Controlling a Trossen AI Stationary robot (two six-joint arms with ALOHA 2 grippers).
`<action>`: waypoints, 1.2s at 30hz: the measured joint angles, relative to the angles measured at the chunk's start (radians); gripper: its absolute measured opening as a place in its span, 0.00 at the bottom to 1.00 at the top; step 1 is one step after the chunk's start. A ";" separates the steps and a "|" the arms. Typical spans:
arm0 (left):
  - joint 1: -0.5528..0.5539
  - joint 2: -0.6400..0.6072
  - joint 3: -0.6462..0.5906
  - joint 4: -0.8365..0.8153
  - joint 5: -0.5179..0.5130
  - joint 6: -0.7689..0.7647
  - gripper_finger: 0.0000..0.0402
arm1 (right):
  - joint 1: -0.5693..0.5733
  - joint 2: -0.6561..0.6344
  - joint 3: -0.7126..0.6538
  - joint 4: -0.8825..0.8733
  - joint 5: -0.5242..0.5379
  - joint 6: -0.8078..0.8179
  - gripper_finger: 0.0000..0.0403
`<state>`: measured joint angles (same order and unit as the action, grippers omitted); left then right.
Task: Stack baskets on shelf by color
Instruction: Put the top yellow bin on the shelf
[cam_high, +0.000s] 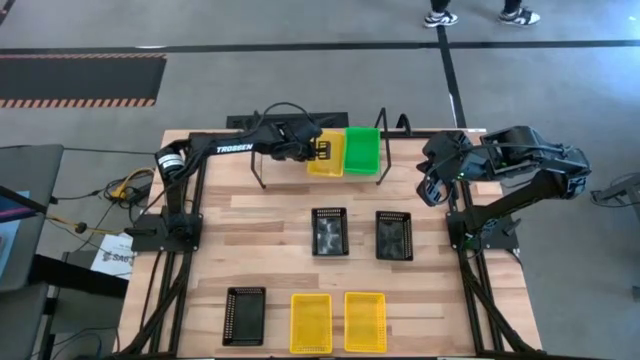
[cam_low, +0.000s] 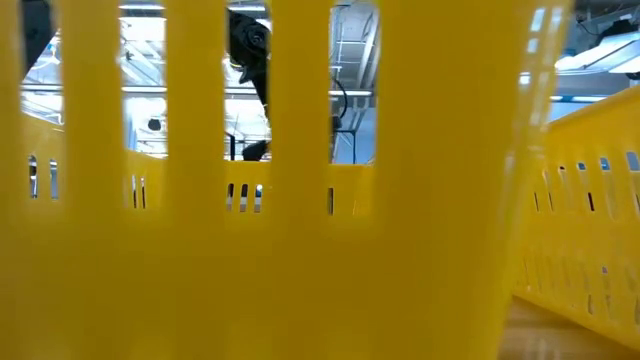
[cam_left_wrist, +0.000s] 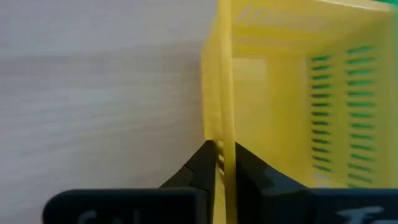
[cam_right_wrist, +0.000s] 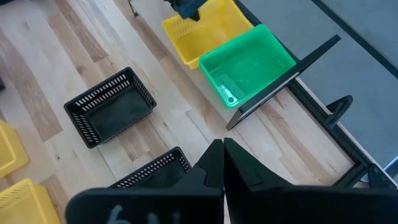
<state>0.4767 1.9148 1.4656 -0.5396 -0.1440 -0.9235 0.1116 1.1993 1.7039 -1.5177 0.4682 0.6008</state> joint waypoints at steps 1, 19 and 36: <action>0.000 0.000 0.011 -0.002 0.000 0.015 0.07 | 0.000 0.000 0.000 0.000 -0.003 0.000 0.03; -0.004 -0.016 0.110 -0.137 -0.025 0.133 0.29 | 0.000 0.000 0.000 0.000 -0.028 -0.008 0.04; -0.339 -0.593 0.111 -0.292 -0.441 0.329 0.07 | -0.002 0.094 -0.051 0.122 -0.023 -0.117 0.01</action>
<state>0.1379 1.3222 1.5768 -0.8314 -0.5854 -0.5944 0.1093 1.2933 1.6525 -1.3952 0.4450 0.4836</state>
